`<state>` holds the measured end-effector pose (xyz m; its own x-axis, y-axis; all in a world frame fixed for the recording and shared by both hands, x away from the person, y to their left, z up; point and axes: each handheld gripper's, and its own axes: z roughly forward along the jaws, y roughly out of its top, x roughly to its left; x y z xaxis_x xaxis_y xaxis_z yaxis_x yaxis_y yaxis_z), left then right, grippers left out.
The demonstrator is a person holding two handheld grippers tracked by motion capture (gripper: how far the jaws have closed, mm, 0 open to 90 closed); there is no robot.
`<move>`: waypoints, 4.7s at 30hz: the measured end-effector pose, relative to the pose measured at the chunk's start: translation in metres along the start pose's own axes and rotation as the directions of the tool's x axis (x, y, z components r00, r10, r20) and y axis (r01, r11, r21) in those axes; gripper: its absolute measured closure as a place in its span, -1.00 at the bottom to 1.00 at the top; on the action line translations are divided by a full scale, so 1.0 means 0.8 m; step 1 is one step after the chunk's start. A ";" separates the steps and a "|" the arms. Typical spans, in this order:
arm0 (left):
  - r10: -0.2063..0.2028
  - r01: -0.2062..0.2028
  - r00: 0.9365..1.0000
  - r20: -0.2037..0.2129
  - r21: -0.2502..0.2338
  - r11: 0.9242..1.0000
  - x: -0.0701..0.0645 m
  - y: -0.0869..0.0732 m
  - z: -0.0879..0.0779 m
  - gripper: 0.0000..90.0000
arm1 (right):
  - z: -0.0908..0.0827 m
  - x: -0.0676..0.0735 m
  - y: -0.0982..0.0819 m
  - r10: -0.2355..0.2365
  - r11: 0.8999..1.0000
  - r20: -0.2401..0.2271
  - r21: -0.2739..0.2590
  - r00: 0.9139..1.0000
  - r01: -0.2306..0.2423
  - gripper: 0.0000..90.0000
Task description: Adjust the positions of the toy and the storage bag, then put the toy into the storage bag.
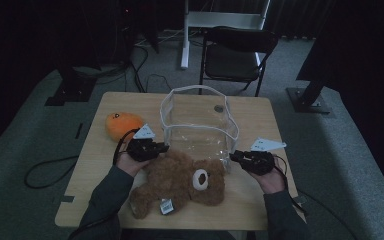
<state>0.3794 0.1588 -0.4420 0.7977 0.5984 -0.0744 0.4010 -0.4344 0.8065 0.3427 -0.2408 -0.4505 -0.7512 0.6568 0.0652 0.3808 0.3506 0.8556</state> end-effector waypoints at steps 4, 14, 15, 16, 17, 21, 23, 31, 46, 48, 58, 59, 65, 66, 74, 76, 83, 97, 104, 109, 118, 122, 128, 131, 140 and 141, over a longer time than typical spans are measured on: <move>-0.009 0.009 1.000 -0.010 -0.013 1.000 0.003 0.001 -0.005 0.59 | 0.000 -0.003 -0.004 0.000 1.000 0.012 -0.003 1.000 0.001 0.48; -0.064 0.059 0.996 -0.061 -0.075 0.995 0.024 -0.006 -0.037 0.34 | -0.015 -0.014 -0.017 0.018 1.000 0.058 0.001 0.998 -0.018 0.20; -0.064 0.059 0.995 -0.070 -0.080 0.995 0.025 -0.007 -0.041 0.34 | -0.016 -0.016 -0.019 0.025 1.000 0.059 -0.001 0.998 -0.025 0.20; -0.068 0.061 0.994 -0.081 -0.086 0.994 0.027 -0.007 -0.044 0.33 | -0.017 -0.018 -0.020 0.029 1.000 0.065 -0.003 0.997 -0.029 0.19; -0.072 0.063 0.993 -0.091 -0.091 0.994 0.029 -0.008 -0.047 0.33 | -0.017 -0.019 -0.021 0.034 0.999 0.071 -0.004 0.997 -0.034 0.19; -0.097 0.084 0.987 -0.126 -0.104 0.991 0.038 -0.013 -0.060 0.29 | -0.015 -0.025 -0.025 0.036 0.999 0.098 0.001 0.995 -0.036 0.18; -0.101 0.087 0.986 -0.133 -0.109 0.990 0.040 -0.014 -0.062 0.29 | -0.014 -0.027 -0.026 0.037 0.999 0.101 0.002 0.994 -0.037 0.17; -0.107 0.089 0.985 -0.138 -0.127 0.988 0.042 -0.021 -0.074 0.22 | 0.007 -0.045 -0.037 0.033 0.999 0.171 0.031 0.985 -0.039 0.10; -0.082 0.067 0.991 -0.104 -0.145 0.987 0.032 -0.017 -0.083 0.18 | 0.052 -0.093 -0.072 0.038 0.986 0.298 0.145 0.954 -0.084 -0.05; -0.077 0.062 0.993 -0.095 -0.149 0.987 0.029 -0.016 -0.084 0.18 | 0.057 -0.097 -0.076 0.040 0.984 0.308 0.152 0.950 -0.091 -0.07; -0.013 0.005 0.999 -0.050 -0.141 0.990 0.012 -0.009 -0.086 0.16 | 0.068 -0.105 -0.087 0.041 0.976 0.337 0.186 0.941 -0.109 -0.21; -0.010 0.004 0.999 -0.046 -0.140 0.990 0.011 -0.008 -0.085 0.15 | 0.068 -0.106 -0.087 0.047 0.976 0.337 0.184 0.940 -0.114 -0.23; 0.011 -0.013 1.000 -0.020 -0.135 0.991 0.003 -0.003 -0.082 0.13 | 0.070 -0.112 -0.091 0.098 0.974 0.315 0.163 0.944 -0.156 -0.42; 0.016 -0.018 1.000 -0.016 -0.133 0.991 0.003 -0.002 -0.082 0.12 | 0.070 -0.114 -0.092 0.111 0.973 0.310 0.160 0.944 -0.166 -0.43; 0.040 -0.038 0.999 0.017 -0.121 0.992 -0.005 0.001 -0.078 0.09 | 0.070 -0.116 -0.093 0.115 0.972 0.300 0.162 0.947 -0.170 -0.52; 0.050 -0.047 0.998 0.023 -0.113 0.992 -0.009 0.003 -0.075 0.09 | 0.070 -0.116 -0.093 0.112 0.972 0.297 0.164 0.948 -0.166 -0.53; 0.076 -0.071 0.996 0.049 -0.101 0.992 -0.017 0.008 -0.069 0.03 | 0.070 -0.115 -0.093 0.107 0.973 0.297 0.165 0.949 -0.161 -0.54; 0.130 -0.122 0.984 0.120 -0.066 0.990 -0.041 0.014 -0.048 -0.18 | 0.070 -0.115 -0.093 0.112 0.972 0.293 0.165 0.949 -0.165 -0.54; 0.144 -0.137 0.978 0.151 -0.058 0.989 -0.052 0.017 -0.035 -0.26 | 0.070 -0.115 -0.093 0.113 0.972 0.295 0.165 0.949 -0.167 -0.54; 0.161 -0.158 0.973 0.166 -0.033 0.987 -0.061 0.016 -0.022 -0.33 | 0.070 -0.115 -0.093 0.114 0.972 0.296 0.165 0.948 -0.168 -0.54; 0.166 -0.164 0.969 0.183 -0.024 0.986 -0.067 0.016 -0.010 -0.38 | 0.069 -0.114 -0.093 0.114 0.972 0.297 0.165 0.948 -0.169 -0.54; 0.176 -0.177 0.966 0.188 -0.012 0.984 -0.071 0.015 -0.006 -0.38 | 0.069 -0.114 -0.093 0.114 0.972 0.297 0.165 0.948 -0.169 -0.54; 0.183 -0.189 0.962 0.203 0.010 0.982 -0.076 0.013 0.002 -0.38 | 0.069 -0.114 -0.093 0.114 0.972 0.297 0.164 0.948 -0.169 -0.54; 0.186 -0.194 0.961 0.206 0.017 0.981 -0.079 0.012 0.005 -0.38 | 0.069 -0.114 -0.093 0.114 0.972 0.297 0.164 0.948 -0.168 -0.54; 0.197 -0.210 0.957 0.211 0.037 0.977 -0.083 0.011 0.014 -0.42 | 0.069 -0.114 -0.093 0.114 0.972 0.297 0.164 0.948 -0.168 -0.54; 0.198 -0.210 0.957 0.214 0.039 0.977 -0.084 0.011 0.015 -0.42 | 0.069 -0.114 -0.093 0.114 0.972 0.297 0.164 0.948 -0.168 -0.54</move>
<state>0.3348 0.1064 -0.4371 0.9388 0.3425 -0.0373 0.2412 -0.5762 0.7809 0.4130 -0.2900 -0.5488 -0.5088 0.8609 0.0070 0.5852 0.3399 0.7362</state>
